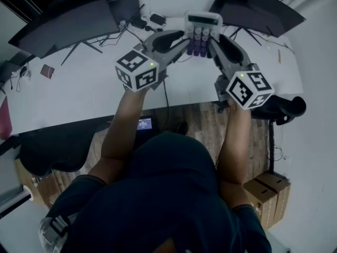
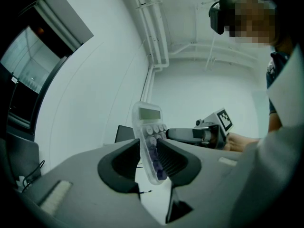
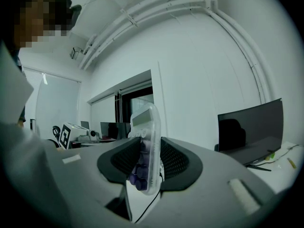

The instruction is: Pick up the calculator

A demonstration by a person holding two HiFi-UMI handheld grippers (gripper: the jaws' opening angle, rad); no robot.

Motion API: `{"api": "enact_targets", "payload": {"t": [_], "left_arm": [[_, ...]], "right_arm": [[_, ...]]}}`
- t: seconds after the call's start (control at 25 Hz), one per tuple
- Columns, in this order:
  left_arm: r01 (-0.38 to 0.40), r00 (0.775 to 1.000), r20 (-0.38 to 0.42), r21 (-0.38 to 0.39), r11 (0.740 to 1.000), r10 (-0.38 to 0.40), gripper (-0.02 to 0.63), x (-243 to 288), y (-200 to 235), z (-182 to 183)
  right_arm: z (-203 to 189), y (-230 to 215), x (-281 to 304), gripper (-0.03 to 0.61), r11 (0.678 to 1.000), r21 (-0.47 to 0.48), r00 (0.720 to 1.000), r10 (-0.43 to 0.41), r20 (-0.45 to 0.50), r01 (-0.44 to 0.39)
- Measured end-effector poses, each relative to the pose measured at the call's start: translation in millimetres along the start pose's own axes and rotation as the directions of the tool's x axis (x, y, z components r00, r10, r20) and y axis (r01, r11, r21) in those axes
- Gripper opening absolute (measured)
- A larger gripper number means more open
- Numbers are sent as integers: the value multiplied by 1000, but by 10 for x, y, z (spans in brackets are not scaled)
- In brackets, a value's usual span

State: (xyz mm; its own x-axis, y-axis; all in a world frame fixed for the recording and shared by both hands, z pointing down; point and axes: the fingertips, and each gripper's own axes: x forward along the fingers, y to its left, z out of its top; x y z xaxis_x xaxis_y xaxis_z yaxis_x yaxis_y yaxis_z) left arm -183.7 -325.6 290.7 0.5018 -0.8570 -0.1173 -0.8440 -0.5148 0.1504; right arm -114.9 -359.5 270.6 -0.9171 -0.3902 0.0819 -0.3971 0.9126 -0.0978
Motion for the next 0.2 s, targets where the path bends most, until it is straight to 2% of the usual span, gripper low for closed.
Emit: {"api": "enact_targets", "payload": {"t": [0.2], "left_arm": [[-3, 1000, -6, -7, 1000, 3, 103, 66, 80, -48]], "right_arm": [[-42, -82, 64, 143, 1000, 13, 1000, -1, -7, 1]]}}
